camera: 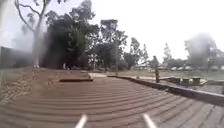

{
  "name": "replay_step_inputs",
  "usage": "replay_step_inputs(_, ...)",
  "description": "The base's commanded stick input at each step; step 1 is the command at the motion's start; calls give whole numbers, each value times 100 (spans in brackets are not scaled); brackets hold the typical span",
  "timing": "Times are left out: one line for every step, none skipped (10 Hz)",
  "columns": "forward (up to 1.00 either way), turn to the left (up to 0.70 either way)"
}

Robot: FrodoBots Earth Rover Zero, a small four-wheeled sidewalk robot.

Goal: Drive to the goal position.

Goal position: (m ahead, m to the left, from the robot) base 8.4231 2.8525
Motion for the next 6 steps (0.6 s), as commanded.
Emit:
replay_step_inputs(70, -17)
replay_step_inputs(70, -7)
replay_step_inputs(70, -26)
replay_step_inputs(70, -25)
replay_step_inputs(70, 0)
replay_step_inputs(70, 0)
